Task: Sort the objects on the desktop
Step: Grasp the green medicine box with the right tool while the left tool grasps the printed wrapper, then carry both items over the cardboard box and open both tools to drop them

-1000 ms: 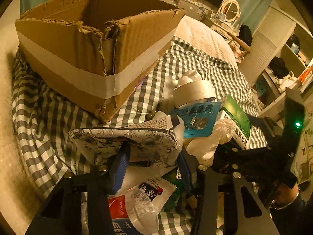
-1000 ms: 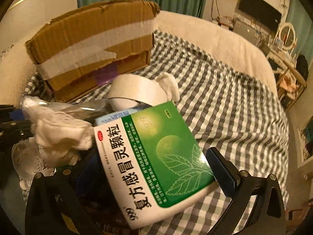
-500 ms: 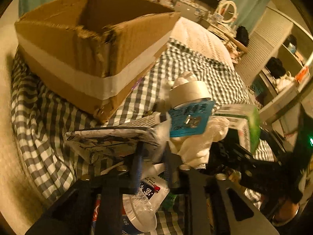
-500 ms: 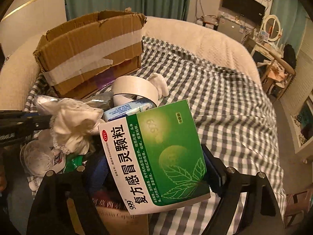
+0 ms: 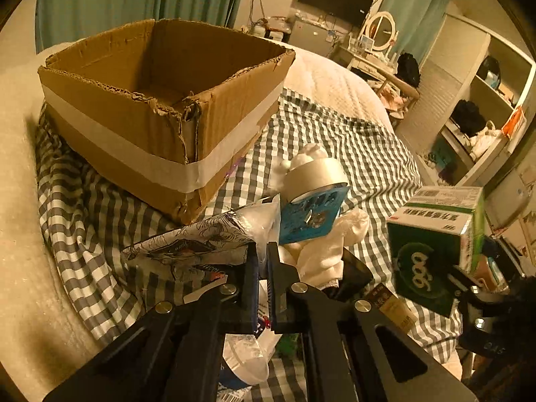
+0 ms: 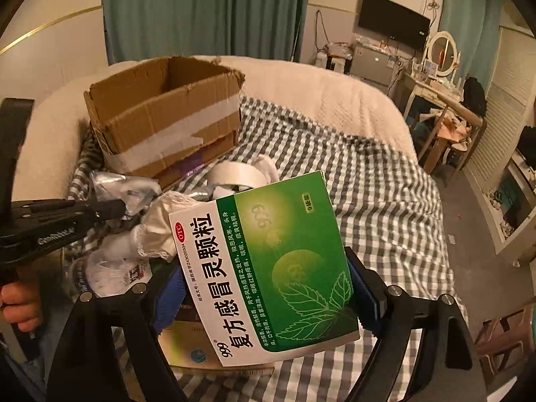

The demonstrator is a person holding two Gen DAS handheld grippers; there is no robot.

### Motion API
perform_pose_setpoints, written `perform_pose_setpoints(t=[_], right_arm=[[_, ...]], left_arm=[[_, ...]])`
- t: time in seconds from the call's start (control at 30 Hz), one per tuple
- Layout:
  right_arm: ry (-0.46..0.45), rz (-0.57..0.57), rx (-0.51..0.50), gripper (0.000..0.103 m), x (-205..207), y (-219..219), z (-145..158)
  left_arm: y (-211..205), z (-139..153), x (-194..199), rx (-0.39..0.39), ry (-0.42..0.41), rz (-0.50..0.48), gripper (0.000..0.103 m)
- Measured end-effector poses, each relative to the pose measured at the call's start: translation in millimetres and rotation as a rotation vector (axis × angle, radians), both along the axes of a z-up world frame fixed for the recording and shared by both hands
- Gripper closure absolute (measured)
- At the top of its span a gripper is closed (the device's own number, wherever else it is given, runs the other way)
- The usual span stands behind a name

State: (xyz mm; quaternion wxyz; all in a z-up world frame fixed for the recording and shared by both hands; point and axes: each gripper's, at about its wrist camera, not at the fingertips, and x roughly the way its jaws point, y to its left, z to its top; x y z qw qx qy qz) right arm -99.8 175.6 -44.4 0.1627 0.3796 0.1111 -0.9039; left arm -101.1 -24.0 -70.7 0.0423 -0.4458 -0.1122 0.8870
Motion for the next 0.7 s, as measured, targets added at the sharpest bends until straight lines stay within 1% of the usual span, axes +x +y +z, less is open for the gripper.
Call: perform_pose_setpoints(t=[0.1,0.17,0.23,0.3,0.4,0.53,0.6,0.7], right_arm=[[0.012,-0.003,0.002,0.019,7,-2,10],[0.004,0.001,-0.007,0.019,10,-4,17],[0.003,0.015,-0.048,0.019,14,-5,28],[0.018,0.021,-0.071,0.019,19,-6,40],[0.046,0.032,-0.077,0.019,24,-13,57],[0.075,0.054,-0.071,0.019,27,-27,75],[0.081,0.062,-0.073,0.019,29,-30,80],[0.101,0.070,-0.081,0.019,30,-37,90]], left_arm=[[1,5,8,-0.024,0.013,0.001,0.100],[6,17,13,-0.056,0.046,-0.007,0.100],[9,32,21,-0.079,0.088,-0.034,0.100],[7,48,25,-0.081,0.125,-0.053,0.100],[1,70,27,-0.082,0.168,-0.069,0.100],[-16,86,26,-0.064,0.191,-0.071,0.100],[-23,93,27,-0.075,0.201,-0.065,0.100],[-36,109,31,-0.099,0.243,-0.064,0.100]])
